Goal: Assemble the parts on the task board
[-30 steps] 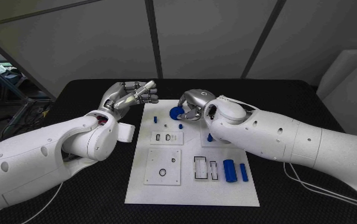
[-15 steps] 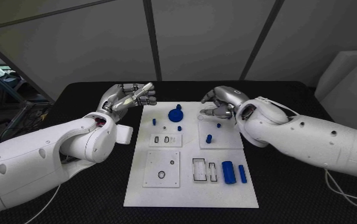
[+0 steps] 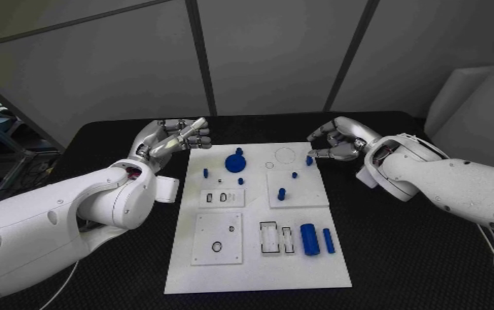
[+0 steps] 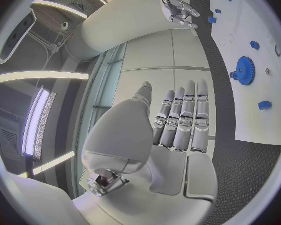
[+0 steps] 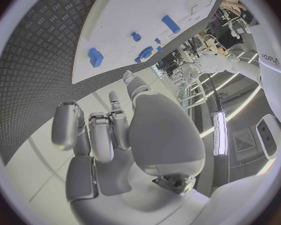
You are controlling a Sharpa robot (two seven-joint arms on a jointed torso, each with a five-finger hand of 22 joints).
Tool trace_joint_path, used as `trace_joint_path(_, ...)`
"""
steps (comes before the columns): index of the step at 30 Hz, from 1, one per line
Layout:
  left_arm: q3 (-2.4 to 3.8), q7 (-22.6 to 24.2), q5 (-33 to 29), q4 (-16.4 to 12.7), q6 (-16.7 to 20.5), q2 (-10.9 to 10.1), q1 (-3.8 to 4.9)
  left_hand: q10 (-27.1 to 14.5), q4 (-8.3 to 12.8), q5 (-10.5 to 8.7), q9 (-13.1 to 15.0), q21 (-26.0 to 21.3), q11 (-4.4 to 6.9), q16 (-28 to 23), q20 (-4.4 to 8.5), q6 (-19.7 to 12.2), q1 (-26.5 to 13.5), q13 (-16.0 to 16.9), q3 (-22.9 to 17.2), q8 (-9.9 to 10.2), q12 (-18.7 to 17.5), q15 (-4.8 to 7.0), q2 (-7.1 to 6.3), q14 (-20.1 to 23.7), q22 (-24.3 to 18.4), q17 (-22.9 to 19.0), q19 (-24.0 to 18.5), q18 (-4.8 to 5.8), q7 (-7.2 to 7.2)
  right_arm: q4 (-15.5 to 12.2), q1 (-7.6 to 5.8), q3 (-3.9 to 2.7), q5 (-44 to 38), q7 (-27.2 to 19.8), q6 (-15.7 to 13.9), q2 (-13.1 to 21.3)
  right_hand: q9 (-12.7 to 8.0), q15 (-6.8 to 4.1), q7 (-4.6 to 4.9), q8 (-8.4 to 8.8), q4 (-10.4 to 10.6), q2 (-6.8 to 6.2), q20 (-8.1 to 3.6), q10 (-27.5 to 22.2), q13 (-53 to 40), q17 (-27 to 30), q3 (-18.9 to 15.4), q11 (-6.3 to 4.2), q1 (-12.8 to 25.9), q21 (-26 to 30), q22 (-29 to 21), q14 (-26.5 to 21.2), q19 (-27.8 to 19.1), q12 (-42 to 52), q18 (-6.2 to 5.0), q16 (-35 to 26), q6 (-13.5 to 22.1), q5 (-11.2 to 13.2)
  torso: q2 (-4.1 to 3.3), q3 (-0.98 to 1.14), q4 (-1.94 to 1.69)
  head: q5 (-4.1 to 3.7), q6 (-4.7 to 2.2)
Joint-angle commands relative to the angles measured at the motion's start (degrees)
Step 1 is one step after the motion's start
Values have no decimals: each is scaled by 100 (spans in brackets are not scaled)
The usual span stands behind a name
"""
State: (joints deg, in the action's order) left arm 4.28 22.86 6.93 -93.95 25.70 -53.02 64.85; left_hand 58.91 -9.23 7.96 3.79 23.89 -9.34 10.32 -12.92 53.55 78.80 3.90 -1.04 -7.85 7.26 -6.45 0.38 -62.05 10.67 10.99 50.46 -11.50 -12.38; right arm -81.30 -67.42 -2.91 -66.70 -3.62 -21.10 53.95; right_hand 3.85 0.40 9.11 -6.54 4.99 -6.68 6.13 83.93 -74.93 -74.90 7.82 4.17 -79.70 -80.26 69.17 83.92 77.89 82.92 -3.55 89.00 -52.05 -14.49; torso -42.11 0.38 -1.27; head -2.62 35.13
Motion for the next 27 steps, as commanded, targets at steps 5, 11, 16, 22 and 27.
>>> trace_joint_path(5,3,28,37,29,-88,33,-3,22,29,-10,-1,18,-15,-13,-15,18,25,3,17,32,-18,-40,37,-6,6,10,-8,110,-3,240,-4,-4,210,-302,382,-89,-7,-22,36,64,-54,11,19,60,-774,-1213,-16,26,-72,29,0,537,-25,-25,-70,-12,92,-69,-12,-19,-16,-18,27)
trace_joint_path(11,2,27,37,47,-90,43,-10,22,29,-10,-1,18,-15,-13,-15,18,25,3,17,32,-18,-40,37,-6,6,10,-8,110,-3,407,52,-3,22,-209,581,-214,11,-7,47,41,-78,34,34,73,-792,-1232,-8,39,-94,28,8,542,-17,-7,-68,-5,39,-132,-8,-27,-16,-17,55)
trace_joint_path(16,2,28,37,53,-88,38,-12,37,34,-11,0,19,-13,-20,-15,28,30,5,18,34,-18,-38,40,-11,7,16,-10,109,0,475,103,-3,-41,-155,693,-255,17,-4,49,29,-78,40,37,80,-801,-1245,-12,41,-84,24,19,545,-9,2,-66,0,11,-137,-3,-29,-13,-11,80)
trace_joint_path(22,3,28,37,55,-86,30,-13,37,34,-11,0,19,-13,-20,-15,28,30,5,18,34,-18,-38,40,-11,7,16,-10,109,0,574,155,-2,-128,-104,739,-307,26,-1,50,4,-82,58,42,86,-810,-1262,-11,42,-77,17,35,550,2,11,-64,6,-46,-144,-6,-26,-5,-9,94)
trace_joint_path(27,3,26,37,61,-86,32,-13,37,34,-11,0,19,-13,-20,-15,28,30,5,18,34,-18,-38,40,-11,7,16,-10,109,0,643,174,-2,-194,-63,740,-339,33,-1,47,-17,-83,80,44,92,-817,-1270,-5,40,-71,10,51,552,13,18,-61,9,-96,-152,-1,-27,-15,-6,109)
